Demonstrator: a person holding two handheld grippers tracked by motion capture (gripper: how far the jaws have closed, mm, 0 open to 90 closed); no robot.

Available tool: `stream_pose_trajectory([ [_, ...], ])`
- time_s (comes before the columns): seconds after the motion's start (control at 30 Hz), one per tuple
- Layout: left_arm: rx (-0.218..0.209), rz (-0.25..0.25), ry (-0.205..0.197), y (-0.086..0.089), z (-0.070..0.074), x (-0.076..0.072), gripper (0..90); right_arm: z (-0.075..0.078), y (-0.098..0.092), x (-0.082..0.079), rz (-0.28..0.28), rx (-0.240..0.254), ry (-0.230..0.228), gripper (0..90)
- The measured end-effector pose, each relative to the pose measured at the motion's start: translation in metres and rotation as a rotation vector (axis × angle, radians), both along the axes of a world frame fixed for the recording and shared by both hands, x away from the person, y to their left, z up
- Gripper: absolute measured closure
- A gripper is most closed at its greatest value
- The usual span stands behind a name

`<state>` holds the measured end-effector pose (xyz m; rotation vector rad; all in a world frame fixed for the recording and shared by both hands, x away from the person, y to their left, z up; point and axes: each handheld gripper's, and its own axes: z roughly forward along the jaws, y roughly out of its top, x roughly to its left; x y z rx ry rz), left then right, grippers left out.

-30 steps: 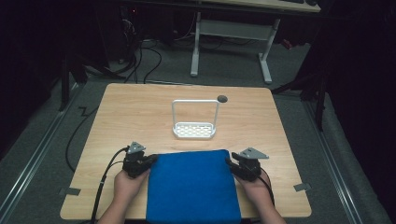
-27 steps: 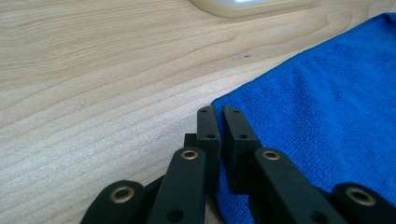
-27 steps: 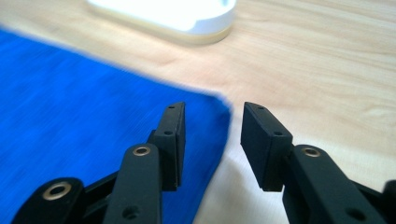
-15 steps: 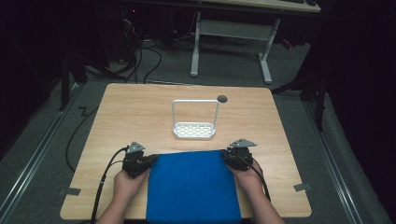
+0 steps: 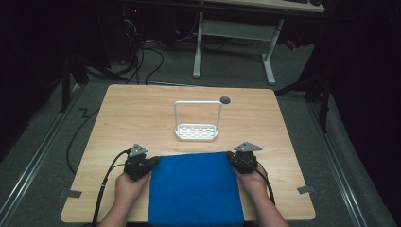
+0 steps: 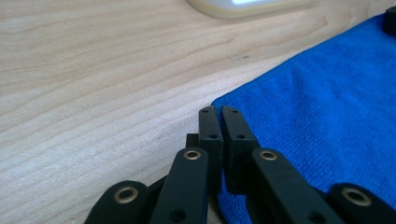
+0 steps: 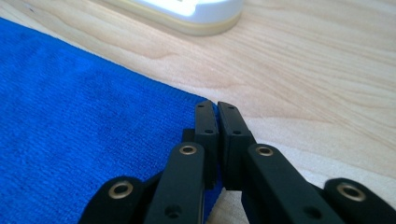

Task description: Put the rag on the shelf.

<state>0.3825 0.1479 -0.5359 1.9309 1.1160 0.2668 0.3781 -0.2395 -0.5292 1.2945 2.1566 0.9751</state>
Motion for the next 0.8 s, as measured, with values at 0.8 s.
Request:
stream_pose_trajectory([
  [0.8, -0.125, 0.026, -0.246, 0.006, 0.046, -0.042, 87.8, 0.046, -0.007, -0.059, 0.002, 0.149, -0.232, 88.4],
])
